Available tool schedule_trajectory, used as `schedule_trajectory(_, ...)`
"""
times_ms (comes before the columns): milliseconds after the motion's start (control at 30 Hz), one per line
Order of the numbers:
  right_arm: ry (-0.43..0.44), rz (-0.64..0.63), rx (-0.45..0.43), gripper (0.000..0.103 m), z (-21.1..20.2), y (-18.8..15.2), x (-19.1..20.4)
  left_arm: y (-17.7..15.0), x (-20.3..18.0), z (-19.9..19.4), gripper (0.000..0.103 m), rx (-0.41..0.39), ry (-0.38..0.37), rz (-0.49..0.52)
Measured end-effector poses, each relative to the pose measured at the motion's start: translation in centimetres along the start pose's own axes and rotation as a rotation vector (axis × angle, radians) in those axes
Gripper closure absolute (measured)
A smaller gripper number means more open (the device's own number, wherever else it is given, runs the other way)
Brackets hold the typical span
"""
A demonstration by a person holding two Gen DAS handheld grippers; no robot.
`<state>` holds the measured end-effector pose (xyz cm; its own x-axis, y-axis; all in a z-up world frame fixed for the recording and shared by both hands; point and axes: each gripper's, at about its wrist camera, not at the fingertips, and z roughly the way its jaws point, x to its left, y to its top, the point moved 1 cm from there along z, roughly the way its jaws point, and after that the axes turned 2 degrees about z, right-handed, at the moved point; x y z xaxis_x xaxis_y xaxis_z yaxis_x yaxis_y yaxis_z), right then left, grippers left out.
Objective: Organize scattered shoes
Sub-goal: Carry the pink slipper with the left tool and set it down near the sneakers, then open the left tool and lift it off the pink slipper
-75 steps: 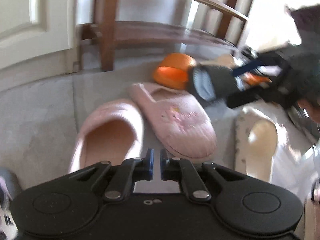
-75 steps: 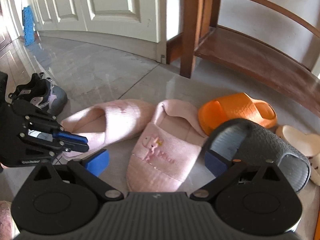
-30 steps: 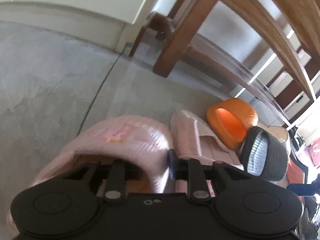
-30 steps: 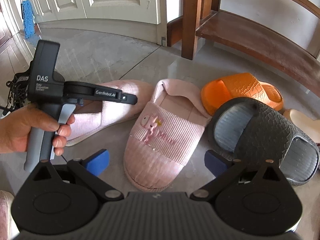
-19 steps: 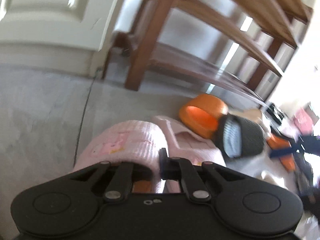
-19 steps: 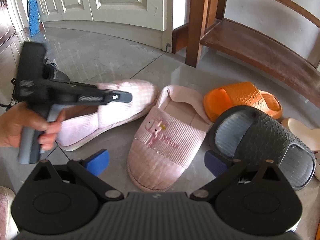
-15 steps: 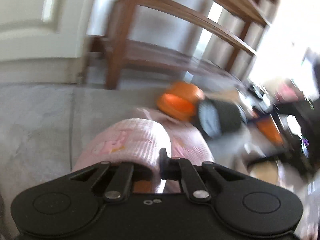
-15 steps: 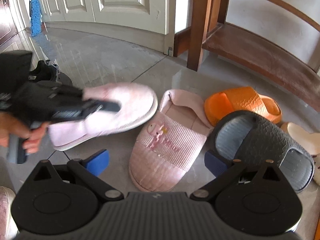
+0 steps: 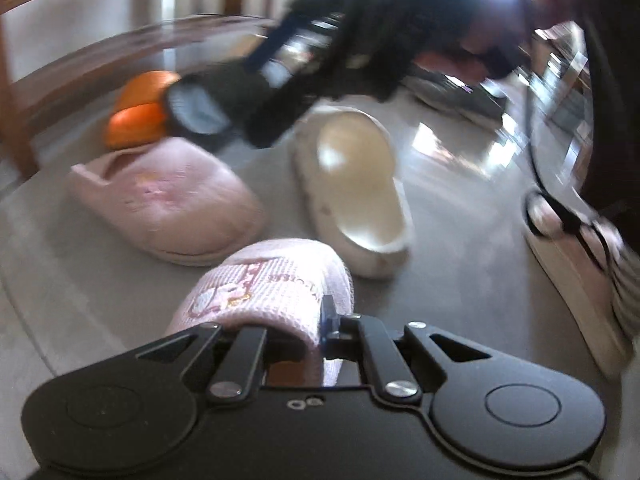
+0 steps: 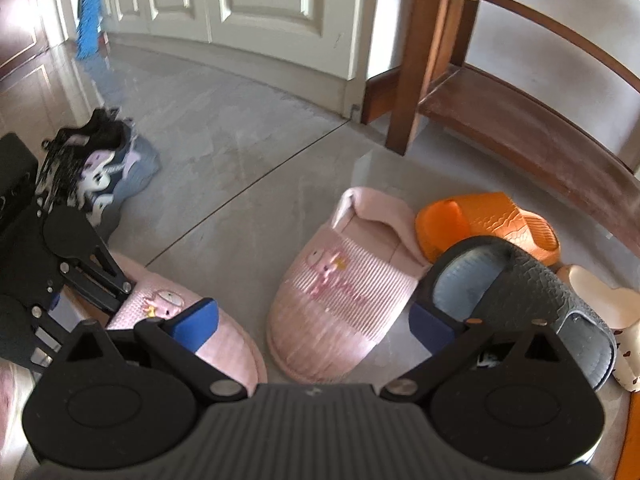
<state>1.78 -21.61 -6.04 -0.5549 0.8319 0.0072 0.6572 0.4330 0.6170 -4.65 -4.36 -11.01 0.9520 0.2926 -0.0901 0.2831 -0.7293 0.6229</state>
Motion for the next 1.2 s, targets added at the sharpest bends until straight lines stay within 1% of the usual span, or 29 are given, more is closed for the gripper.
schedule_trajectory(33, 0.006, 0.0, 0.006, 0.0, 0.0, -0.2, 0.1, -0.2, -0.2, 0.1, 0.093, 0.02, -0.003, 0.013)
schedule_trajectory(67, 0.013, 0.0, 0.015, 0.0, 0.1, -0.5, 0.3, -0.5, -0.4, 0.3, 0.085, 0.043, 0.003, 0.025)
schedule_trajectory(133, 0.022, 0.0, 0.025, 0.0, 0.2, -0.8, 0.5, -1.0, -0.6, 0.7, 0.083, 0.086, 0.018, 0.032)
schedule_trajectory(200, 0.037, -0.006, 0.038, 0.0, 0.4, -1.0, 0.8, -1.5, -0.7, 0.7, 0.078, 0.089, 0.04, 0.012)
schedule_trajectory(233, 0.041, -0.011, 0.043, 0.0, 0.5, -1.1, 0.9, -1.6, -0.7, 0.6, 0.078, 0.087, 0.049, -0.006)
schedule_trajectory(267, 0.048, -0.02, 0.048, 0.0, 0.6, -1.2, 1.2, -1.8, -0.7, 0.4, 0.073, 0.088, 0.061, -0.025)
schedule_trajectory(300, 0.054, -0.025, 0.052, 0.0, 0.7, -1.2, 1.3, -1.8, -0.7, 0.2, 0.062, 0.089, 0.074, -0.035)
schedule_trajectory(333, 0.064, -0.033, 0.057, 0.0, 0.9, -1.3, 1.6, -1.8, -0.8, -0.1, 0.054, 0.088, 0.092, -0.036)
schedule_trajectory(367, 0.074, -0.042, 0.063, 0.0, 1.0, -1.3, 1.8, -2.0, -1.0, -0.5, 0.043, 0.086, 0.116, -0.029)
schedule_trajectory(400, 0.084, -0.05, 0.069, 0.0, 1.2, -1.4, 2.1, -2.0, -1.3, -0.8, 0.04, 0.083, 0.131, -0.022)
schedule_trajectory(467, 0.102, -0.07, 0.079, 0.0, 1.5, -1.4, 2.6, -2.2, -1.6, -1.8, 0.038, 0.073, 0.167, -0.048)
schedule_trajectory(533, 0.115, -0.085, 0.086, 0.0, 1.7, -1.4, 3.1, -2.6, -1.4, -3.2, 0.037, 0.037, 0.215, -0.132)
schedule_trajectory(633, 0.151, -0.111, 0.1, 0.0, 2.1, -1.5, 4.0, -3.7, -0.5, -5.4, 0.037, -0.04, 0.269, -0.343)
schedule_trajectory(733, 0.18, -0.131, 0.108, 0.0, 2.4, -1.6, 4.6, -5.6, -0.1, -7.8, 0.037, -0.116, 0.364, -0.584)
schedule_trajectory(767, 0.192, -0.139, 0.114, 0.0, 2.6, -1.7, 4.9, -6.1, -0.2, -8.3, 0.037, -0.121, 0.407, -0.644)
schedule_trajectory(800, 0.205, -0.144, 0.121, 0.0, 2.8, -1.8, 5.2, -6.3, -0.3, -8.5, 0.038, -0.115, 0.438, -0.676)
schedule_trajectory(867, 0.226, -0.156, 0.132, 0.0, 3.2, -1.9, 5.6, -7.0, -0.3, -9.2, 0.038, -0.099, 0.503, -0.79)
schedule_trajectory(900, 0.234, -0.163, 0.136, 0.0, 3.3, -1.9, 5.8, -7.2, -0.3, -9.3, 0.039, -0.091, 0.524, -0.824)
schedule_trajectory(967, 0.248, -0.186, 0.142, 0.0, 3.6, -2.1, 6.4, -7.8, 0.3, -9.3, 0.039, -0.053, 0.576, -0.91)
schedule_trajectory(1000, 0.255, -0.198, 0.146, 0.0, 3.7, -2.1, 6.7, -8.0, 0.5, -9.3, 0.039, -0.036, 0.587, -0.936)
schedule_trajectory(1067, 0.27, -0.217, 0.159, 0.0, 3.9, -2.2, 7.2, -8.2, 1.0, -9.0, 0.039, -0.008, 0.576, -0.962)
schedule_trajectory(1200, 0.283, -0.247, 0.192, 0.0, 4.3, -2.7, 7.7, -8.4, 1.7, -7.9, 0.039, 0.036, 0.511, -1.016)
